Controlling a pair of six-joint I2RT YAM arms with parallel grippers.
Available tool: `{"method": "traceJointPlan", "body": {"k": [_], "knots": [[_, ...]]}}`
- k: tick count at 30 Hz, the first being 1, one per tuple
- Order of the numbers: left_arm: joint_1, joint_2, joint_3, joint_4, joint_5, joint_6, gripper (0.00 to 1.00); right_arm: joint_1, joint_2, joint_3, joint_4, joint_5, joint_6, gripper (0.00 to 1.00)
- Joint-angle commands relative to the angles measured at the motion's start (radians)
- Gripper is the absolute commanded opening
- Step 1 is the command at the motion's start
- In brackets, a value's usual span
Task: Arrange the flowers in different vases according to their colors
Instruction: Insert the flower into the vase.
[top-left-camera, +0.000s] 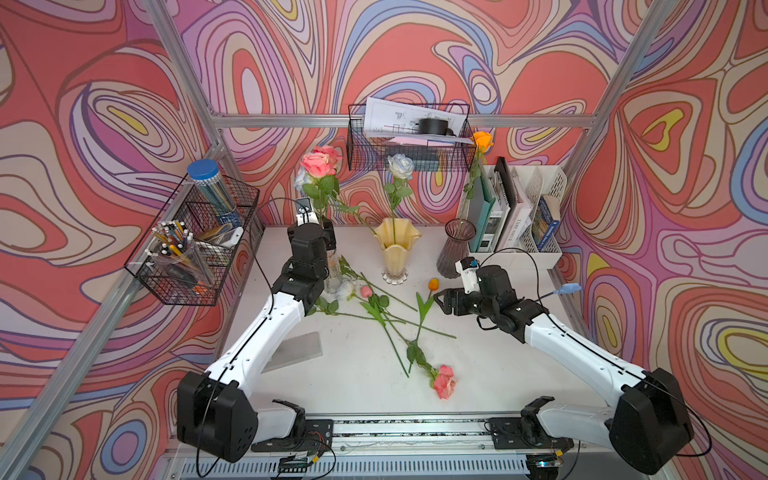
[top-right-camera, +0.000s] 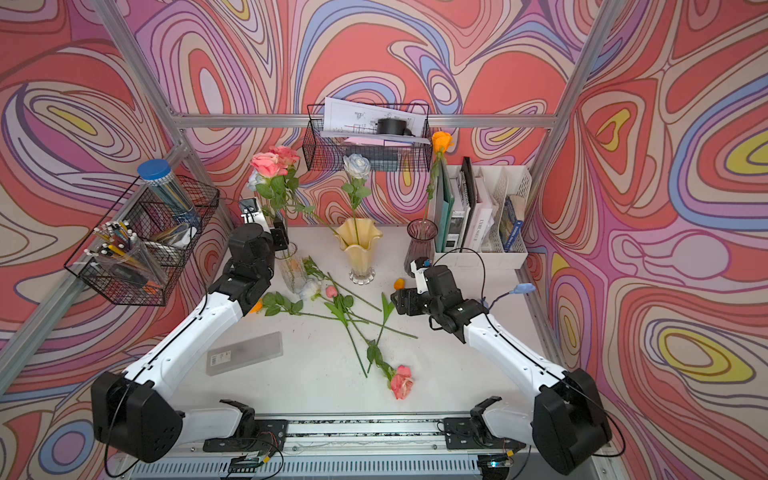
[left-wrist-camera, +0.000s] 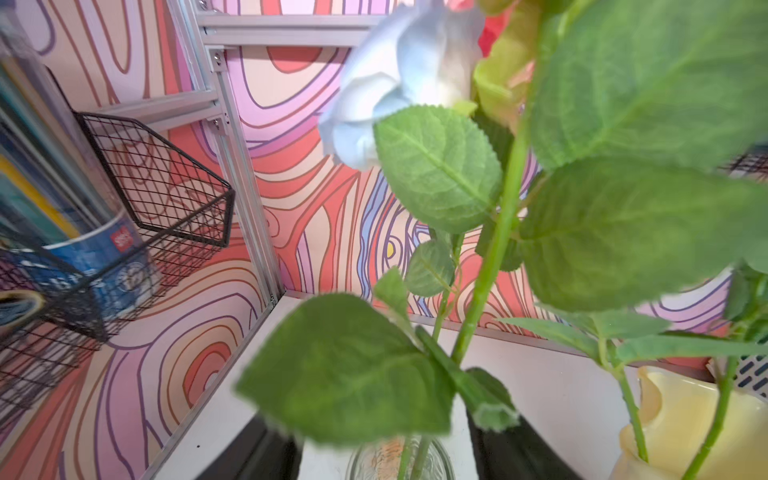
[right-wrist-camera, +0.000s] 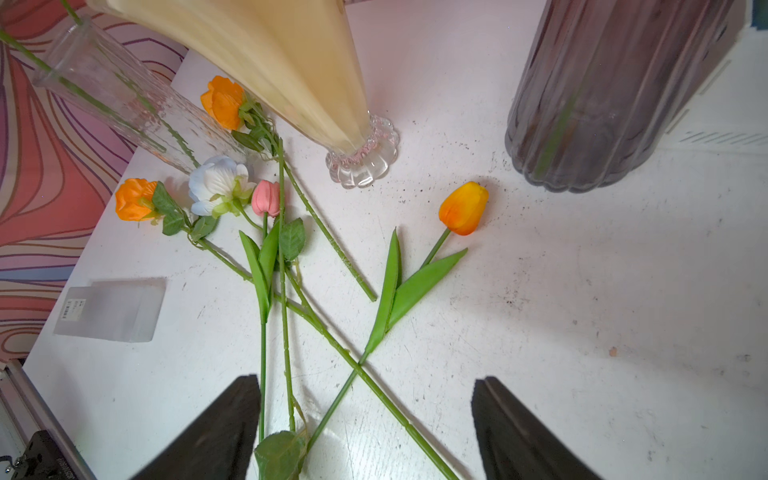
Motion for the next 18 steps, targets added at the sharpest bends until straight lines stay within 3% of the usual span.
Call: {"method": "traceJointPlan", "body": {"k": [1,4,13,18], "knots": [[-0.008,-0.044,0.024,-0.144,0.013,-0.024,0.76,-0.003,-0.032,-0.003,-0.004,-0.01,0.004,0.82],[-0.009,-0.039,0.019,-0.188,0.007,-0.041,0.85,-0.004,-0.039,-0.004,-0.007,-0.014,0.005,0.82],[-0.009,-0.016,-0.02,-0.102,0.002,-0.024,0.79,-0.004,-0.098,-0.036,-0.026,0.0,0.005,0.82],[-0.009,-0.04,-0.025,-0.111,0.006,-0.029,0.85,-0.003,-0.113,-0.058,-0.024,0.001,0.008,0.82]]}}
